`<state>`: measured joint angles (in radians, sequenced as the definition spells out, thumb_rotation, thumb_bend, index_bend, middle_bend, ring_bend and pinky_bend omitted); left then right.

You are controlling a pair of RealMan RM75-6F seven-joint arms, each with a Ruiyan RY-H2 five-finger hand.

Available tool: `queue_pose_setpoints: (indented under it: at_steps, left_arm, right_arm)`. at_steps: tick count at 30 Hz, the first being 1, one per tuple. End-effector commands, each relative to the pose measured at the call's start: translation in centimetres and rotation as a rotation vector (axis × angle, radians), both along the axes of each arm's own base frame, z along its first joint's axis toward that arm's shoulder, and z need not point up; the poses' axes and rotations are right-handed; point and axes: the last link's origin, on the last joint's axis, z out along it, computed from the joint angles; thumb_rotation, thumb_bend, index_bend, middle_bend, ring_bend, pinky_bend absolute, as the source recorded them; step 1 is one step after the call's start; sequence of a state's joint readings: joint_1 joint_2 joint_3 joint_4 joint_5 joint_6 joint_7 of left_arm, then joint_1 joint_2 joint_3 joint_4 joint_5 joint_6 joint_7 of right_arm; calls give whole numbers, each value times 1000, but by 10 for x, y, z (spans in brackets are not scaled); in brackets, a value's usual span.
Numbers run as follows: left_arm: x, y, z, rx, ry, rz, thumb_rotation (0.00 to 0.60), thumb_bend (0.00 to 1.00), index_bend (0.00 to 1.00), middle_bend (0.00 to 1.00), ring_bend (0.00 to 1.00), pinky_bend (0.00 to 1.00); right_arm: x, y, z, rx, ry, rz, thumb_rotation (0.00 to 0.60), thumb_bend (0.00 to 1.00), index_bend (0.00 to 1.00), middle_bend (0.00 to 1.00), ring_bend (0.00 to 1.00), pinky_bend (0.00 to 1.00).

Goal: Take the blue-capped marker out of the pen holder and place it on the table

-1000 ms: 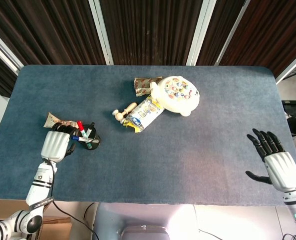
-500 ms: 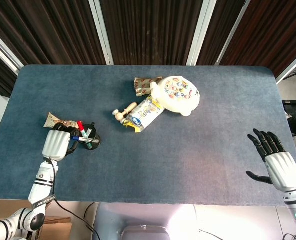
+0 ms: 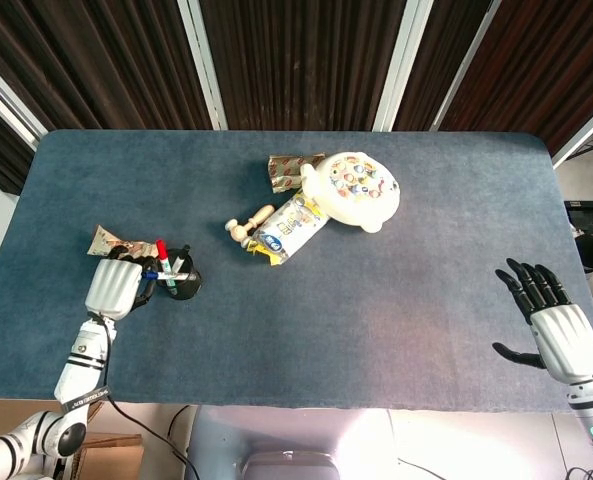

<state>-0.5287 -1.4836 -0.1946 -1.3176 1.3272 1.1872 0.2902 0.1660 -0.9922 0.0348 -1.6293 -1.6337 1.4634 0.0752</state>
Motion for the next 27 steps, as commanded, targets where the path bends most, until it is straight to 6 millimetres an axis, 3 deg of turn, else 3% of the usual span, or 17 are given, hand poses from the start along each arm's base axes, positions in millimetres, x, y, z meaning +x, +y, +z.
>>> queue_pose_setpoints:
  at_steps: [1, 8, 12, 16, 20, 27]
  left_arm:
    - [3, -4, 5, -16, 3, -18, 600, 632, 693, 727, 584, 283]
    - [15, -20, 30, 2, -29, -72, 600, 643, 707, 751, 591, 275]
    - [32, -29, 52, 53, -126, -127, 600, 642, 708, 760, 599, 278]
    - [53, -30, 61, 86, -233, -190, 600, 642, 711, 763, 604, 290]
    - [76, -24, 49, 59, -272, -249, 600, 644, 712, 764, 605, 300]
    - [117, -4, -3, 21, -200, -318, 600, 635, 711, 767, 603, 299]
  right_arm:
    - [0, 0, 0, -1, -1, -1, 600, 92, 0, 0, 0, 0]
    - [0, 1, 0, -2, -2, -1, 600, 93, 0, 0, 0, 0]
    - [0, 1, 0, -2, -3, 0, 600, 93, 0, 0, 0, 0]
    - [1, 1, -1, -2, -3, 3, 600, 93, 0, 0, 0, 0]
    - [2, 0, 0, -3, -3, 7, 600, 92, 0, 0, 0, 0]
    - [0, 2, 1, -4, -1, -1, 600, 93, 0, 0, 0, 0]
